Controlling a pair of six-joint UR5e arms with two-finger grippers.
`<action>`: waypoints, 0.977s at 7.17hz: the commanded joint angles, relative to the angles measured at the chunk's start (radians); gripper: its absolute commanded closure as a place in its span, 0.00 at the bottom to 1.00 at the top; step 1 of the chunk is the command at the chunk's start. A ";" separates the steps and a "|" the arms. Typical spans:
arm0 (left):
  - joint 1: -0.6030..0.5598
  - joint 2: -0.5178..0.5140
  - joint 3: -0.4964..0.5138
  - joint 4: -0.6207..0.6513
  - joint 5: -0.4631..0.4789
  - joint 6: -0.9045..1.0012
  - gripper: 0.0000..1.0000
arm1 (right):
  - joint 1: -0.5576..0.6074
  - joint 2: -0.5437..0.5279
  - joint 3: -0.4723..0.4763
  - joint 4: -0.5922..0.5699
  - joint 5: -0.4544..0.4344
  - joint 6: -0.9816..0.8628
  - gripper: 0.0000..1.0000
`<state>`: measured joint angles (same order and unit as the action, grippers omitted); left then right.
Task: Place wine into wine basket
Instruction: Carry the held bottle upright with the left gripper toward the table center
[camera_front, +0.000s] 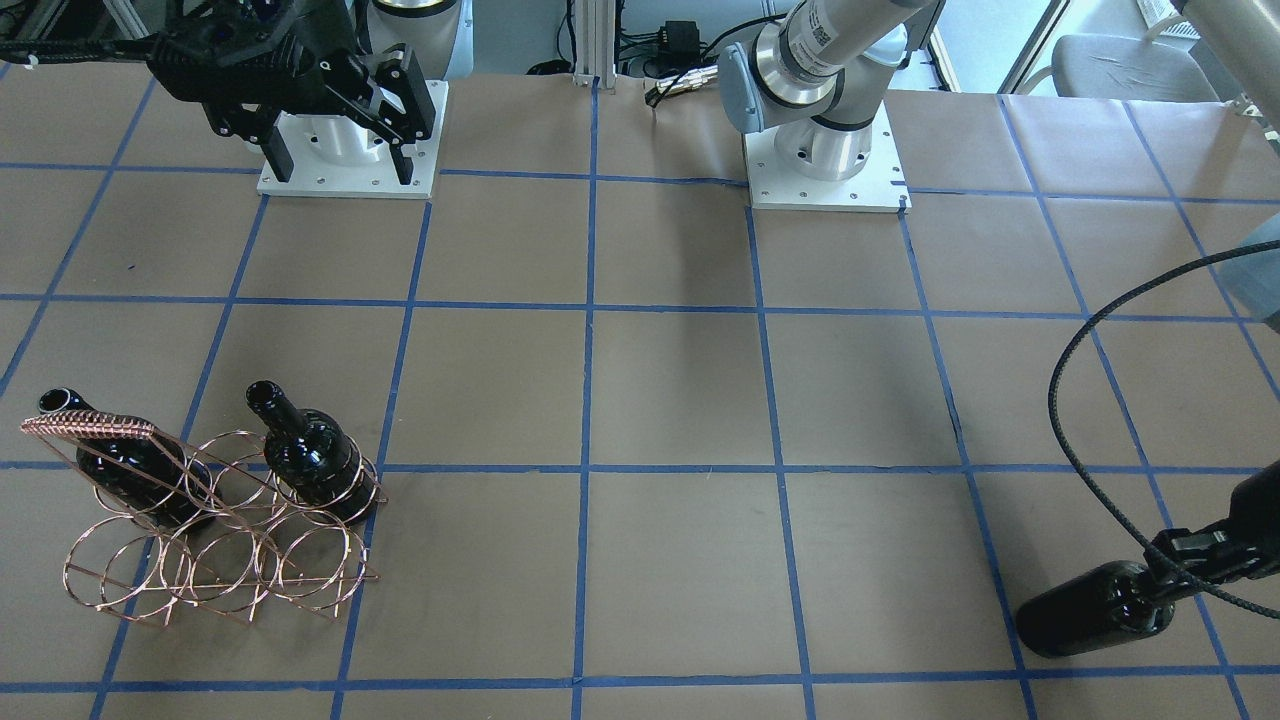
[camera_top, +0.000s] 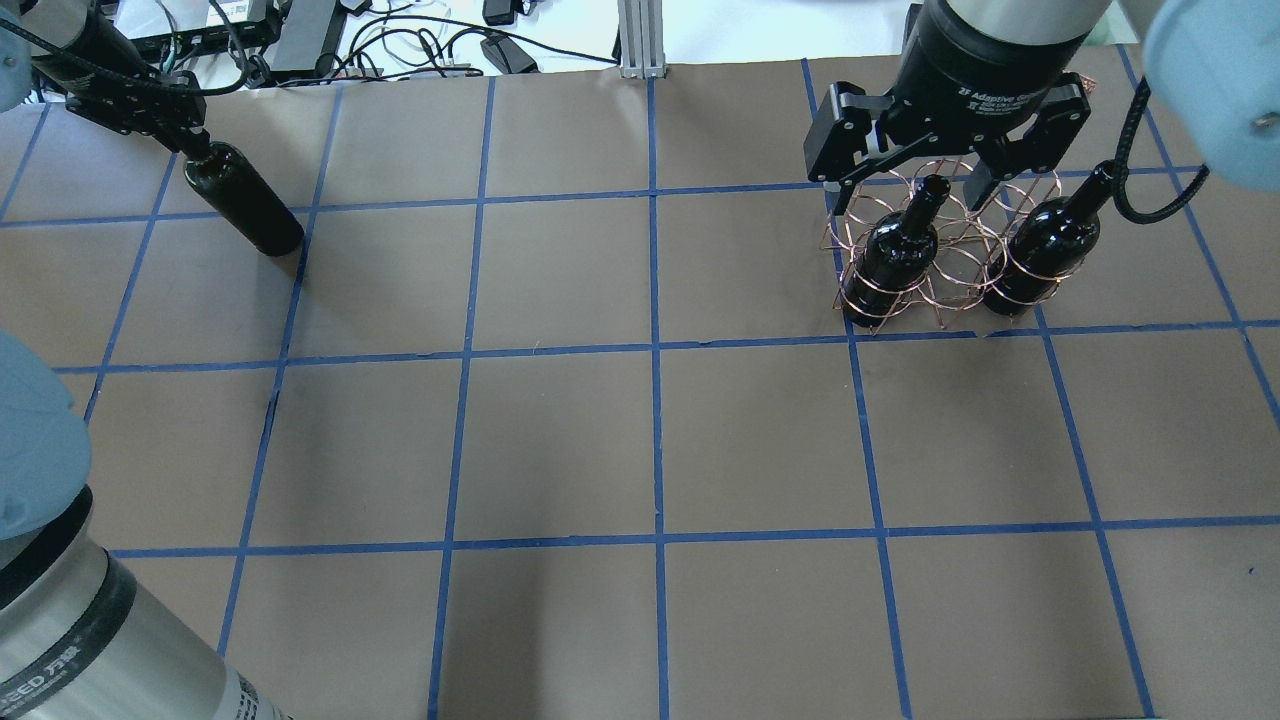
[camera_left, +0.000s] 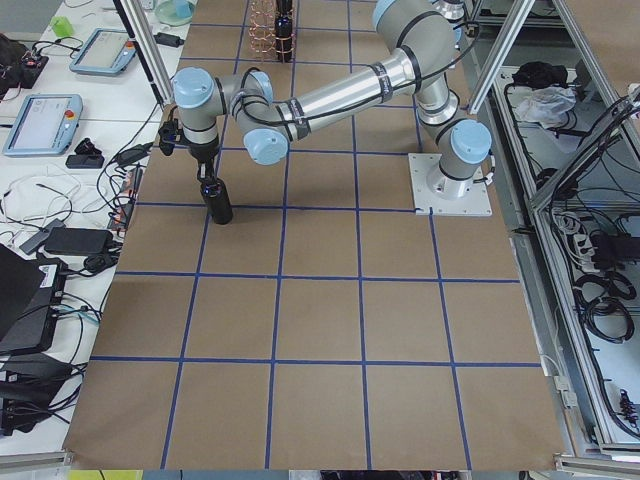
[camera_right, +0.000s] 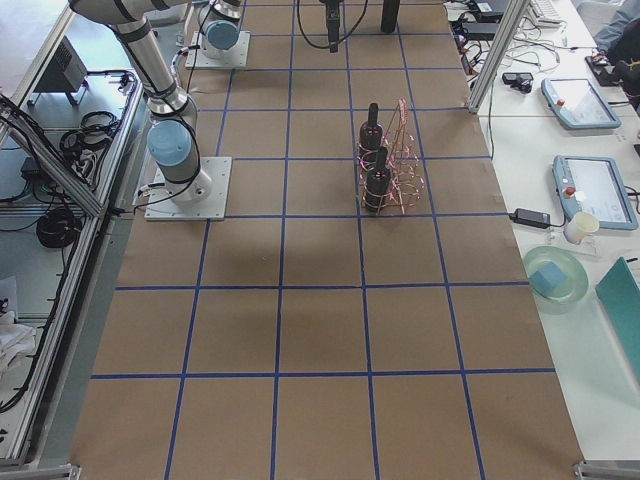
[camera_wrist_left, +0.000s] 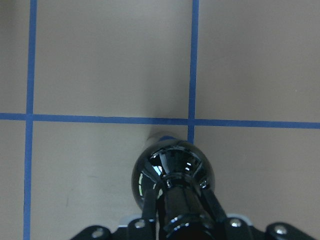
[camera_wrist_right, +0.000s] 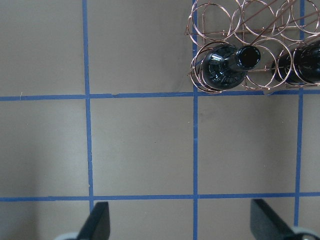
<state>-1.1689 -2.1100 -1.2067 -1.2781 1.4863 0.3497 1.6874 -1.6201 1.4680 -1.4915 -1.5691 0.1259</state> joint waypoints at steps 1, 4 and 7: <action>0.000 0.005 -0.001 -0.004 0.000 0.003 1.00 | 0.000 -0.001 0.000 -0.001 -0.002 0.000 0.00; -0.050 0.066 -0.025 -0.007 0.003 -0.048 1.00 | 0.000 0.000 0.000 0.000 -0.005 0.000 0.00; -0.237 0.157 -0.113 0.005 0.003 -0.257 1.00 | 0.000 0.000 0.000 0.000 -0.003 0.000 0.00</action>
<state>-1.3277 -1.9888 -1.2671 -1.2826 1.4900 0.1638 1.6874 -1.6199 1.4680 -1.4914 -1.5727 0.1258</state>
